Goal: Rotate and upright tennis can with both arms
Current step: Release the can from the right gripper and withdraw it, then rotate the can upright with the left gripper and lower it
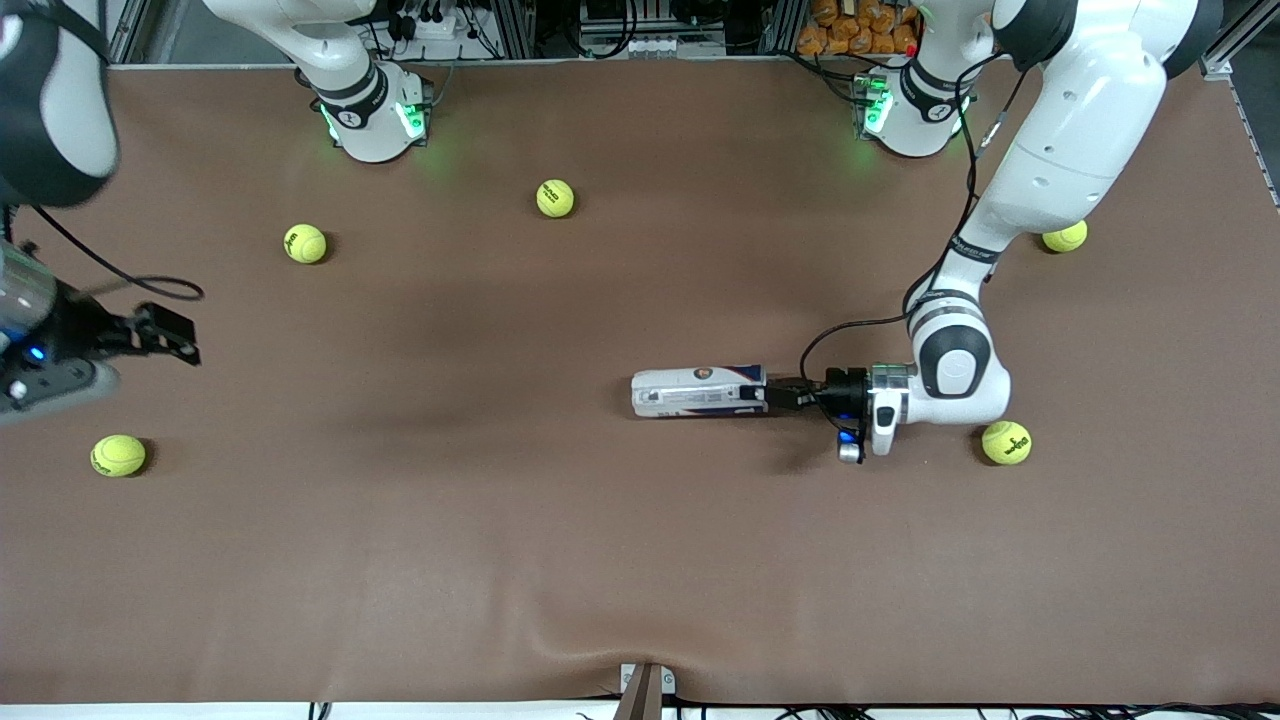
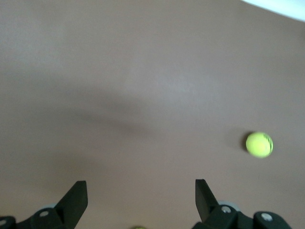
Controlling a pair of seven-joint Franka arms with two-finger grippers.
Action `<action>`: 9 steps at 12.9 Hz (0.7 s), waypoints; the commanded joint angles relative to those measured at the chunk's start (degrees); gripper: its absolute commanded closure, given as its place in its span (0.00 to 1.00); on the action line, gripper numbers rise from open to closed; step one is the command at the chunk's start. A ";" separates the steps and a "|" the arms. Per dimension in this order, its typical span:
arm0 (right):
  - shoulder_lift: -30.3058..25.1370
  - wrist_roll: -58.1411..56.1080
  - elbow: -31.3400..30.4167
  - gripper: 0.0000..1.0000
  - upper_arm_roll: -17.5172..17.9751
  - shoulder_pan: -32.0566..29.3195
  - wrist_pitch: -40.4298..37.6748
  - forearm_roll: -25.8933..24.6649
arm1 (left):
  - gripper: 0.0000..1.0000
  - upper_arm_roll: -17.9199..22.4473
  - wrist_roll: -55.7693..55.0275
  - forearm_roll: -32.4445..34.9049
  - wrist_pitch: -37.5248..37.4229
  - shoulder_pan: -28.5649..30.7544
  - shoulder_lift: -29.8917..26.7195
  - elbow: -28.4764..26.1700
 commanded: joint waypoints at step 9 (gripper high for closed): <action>-7.17 12.21 2.29 0.00 1.12 -3.96 -13.93 0.98 | 1.00 0.55 -60.87 28.23 1.15 -10.55 -7.28 20.52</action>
